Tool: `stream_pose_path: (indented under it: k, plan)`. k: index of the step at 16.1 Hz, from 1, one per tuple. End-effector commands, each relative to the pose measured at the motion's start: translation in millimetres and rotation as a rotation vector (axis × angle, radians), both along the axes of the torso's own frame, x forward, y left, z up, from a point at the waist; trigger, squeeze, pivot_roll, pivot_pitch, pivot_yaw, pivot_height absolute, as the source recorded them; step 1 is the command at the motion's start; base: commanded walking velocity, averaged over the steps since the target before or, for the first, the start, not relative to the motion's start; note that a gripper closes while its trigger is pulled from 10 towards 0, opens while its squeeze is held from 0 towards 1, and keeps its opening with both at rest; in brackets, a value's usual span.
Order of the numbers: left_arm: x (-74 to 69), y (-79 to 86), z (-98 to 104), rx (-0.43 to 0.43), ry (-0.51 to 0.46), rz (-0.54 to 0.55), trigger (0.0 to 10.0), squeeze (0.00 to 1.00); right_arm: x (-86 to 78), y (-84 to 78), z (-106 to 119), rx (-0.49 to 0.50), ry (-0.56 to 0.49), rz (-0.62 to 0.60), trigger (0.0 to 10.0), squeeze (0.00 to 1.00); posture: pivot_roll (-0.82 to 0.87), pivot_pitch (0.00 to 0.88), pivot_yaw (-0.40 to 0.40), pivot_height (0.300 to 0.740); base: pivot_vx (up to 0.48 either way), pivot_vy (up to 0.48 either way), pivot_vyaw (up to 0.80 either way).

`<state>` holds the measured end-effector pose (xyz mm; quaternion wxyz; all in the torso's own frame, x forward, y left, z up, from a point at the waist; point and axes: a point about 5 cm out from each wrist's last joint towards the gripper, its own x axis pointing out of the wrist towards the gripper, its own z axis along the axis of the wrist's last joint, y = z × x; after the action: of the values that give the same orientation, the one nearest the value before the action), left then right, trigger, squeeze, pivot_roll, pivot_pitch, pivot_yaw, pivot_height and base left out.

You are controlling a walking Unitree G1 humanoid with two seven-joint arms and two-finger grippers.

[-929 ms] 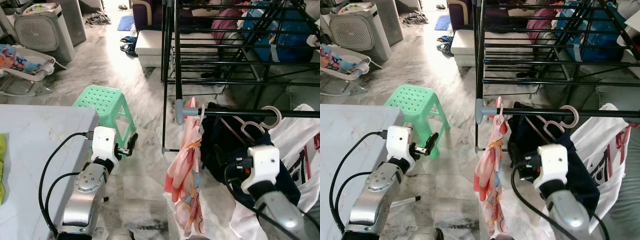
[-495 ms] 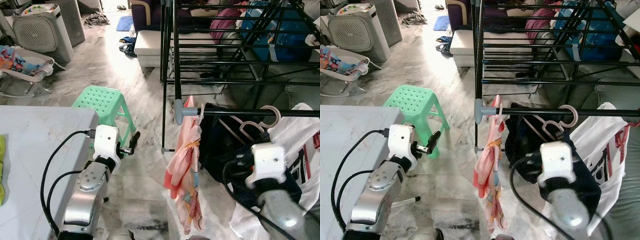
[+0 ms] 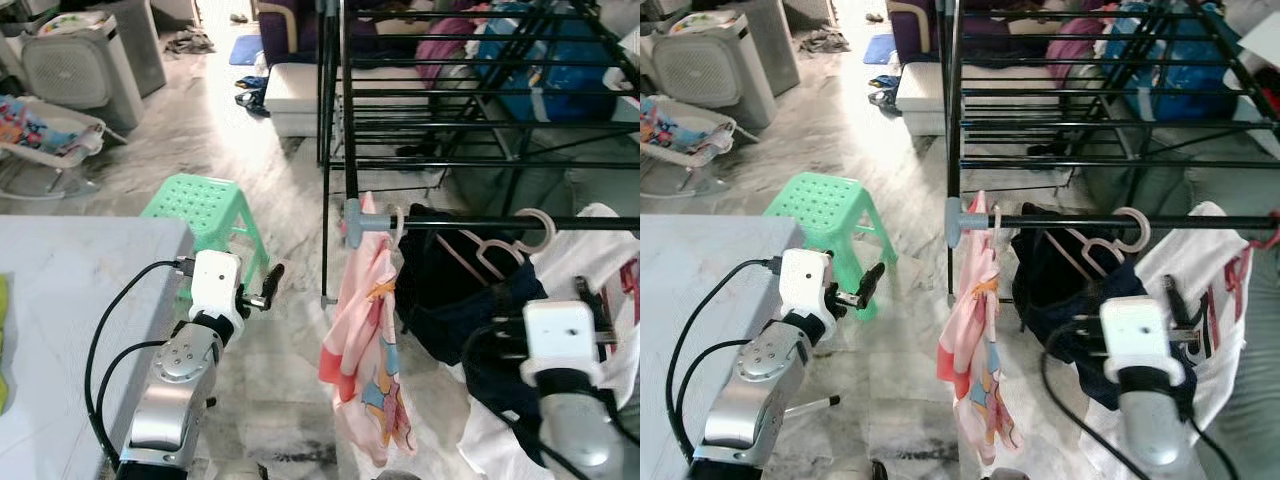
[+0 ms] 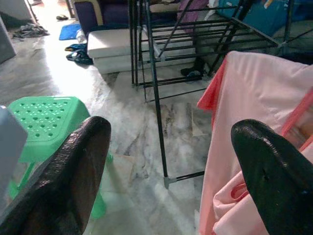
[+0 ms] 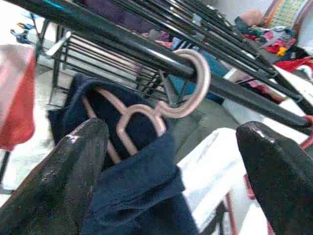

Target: Hang hanger

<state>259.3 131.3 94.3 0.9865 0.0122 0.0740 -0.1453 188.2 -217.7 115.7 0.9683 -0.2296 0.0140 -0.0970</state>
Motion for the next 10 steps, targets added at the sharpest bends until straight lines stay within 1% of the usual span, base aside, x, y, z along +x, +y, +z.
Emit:
stream_pose_path:
  k: [1, 5, 7, 9, 10]
  plan:
    - [2.0, 0.1, 1.2, 0.011, -0.003, -0.004, 10.0, 0.00, 1.5, 1.1, -4.6, 0.015, 0.014, 0.003, 10.0, 0.00, -0.05, 0.014, 0.033, 0.740, -0.285, 0.000, 0.00]
    - [3.8, -0.7, 2.8, 0.006, -0.010, -0.001, 10.0, 0.00, 9.3, 0.3, -1.0, 0.009, -0.005, -0.007, 10.0, 0.00, -0.05, 0.020, 0.027, 0.740, -0.301, 0.000, 0.00]
    - [4.3, -1.5, 2.9, 0.004, -0.011, 0.000, 10.0, 0.00, 10.8, -3.6, 3.2, -0.006, -0.032, -0.030, 10.0, 0.00, -0.05, 0.021, 0.025, 0.740, -0.304, 0.000, 0.00]
    - [4.8, -1.8, 2.7, 0.003, -0.010, 0.001, 10.0, 0.00, 12.8, -9.1, 3.5, -0.007, -0.035, -0.062, 10.0, 0.00, -0.05, 0.020, 0.022, 0.740, -0.306, 0.000, 0.00]
    - [4.9, -1.8, 2.9, 0.001, -0.011, 0.002, 10.0, 0.00, 13.9, -10.3, 3.3, -0.012, -0.035, -0.067, 10.0, 0.00, -0.05, 0.020, 0.022, 0.740, 0.000, 0.000, 0.00]
